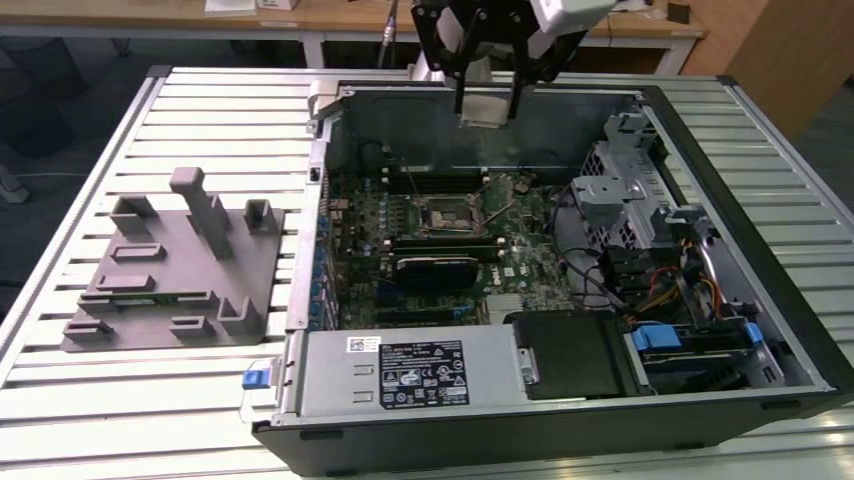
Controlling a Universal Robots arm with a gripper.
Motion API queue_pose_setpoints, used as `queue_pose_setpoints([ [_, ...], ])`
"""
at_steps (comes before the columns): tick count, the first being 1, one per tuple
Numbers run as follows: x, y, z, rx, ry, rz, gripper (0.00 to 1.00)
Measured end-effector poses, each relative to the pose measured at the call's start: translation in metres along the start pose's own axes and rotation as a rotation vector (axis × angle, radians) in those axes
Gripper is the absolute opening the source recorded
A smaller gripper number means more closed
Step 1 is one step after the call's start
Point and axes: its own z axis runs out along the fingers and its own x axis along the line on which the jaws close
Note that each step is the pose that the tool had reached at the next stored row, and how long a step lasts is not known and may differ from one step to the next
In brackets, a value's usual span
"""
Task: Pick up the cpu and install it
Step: 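Place the cpu into insertion slot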
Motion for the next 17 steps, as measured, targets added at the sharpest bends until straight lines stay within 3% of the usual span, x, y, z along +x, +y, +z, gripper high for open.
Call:
queue_pose_setpoints([
  [17, 0.0001, -0.0002, 0.0052, 0.0077, -0.0108, 0.308, 0.53],
])
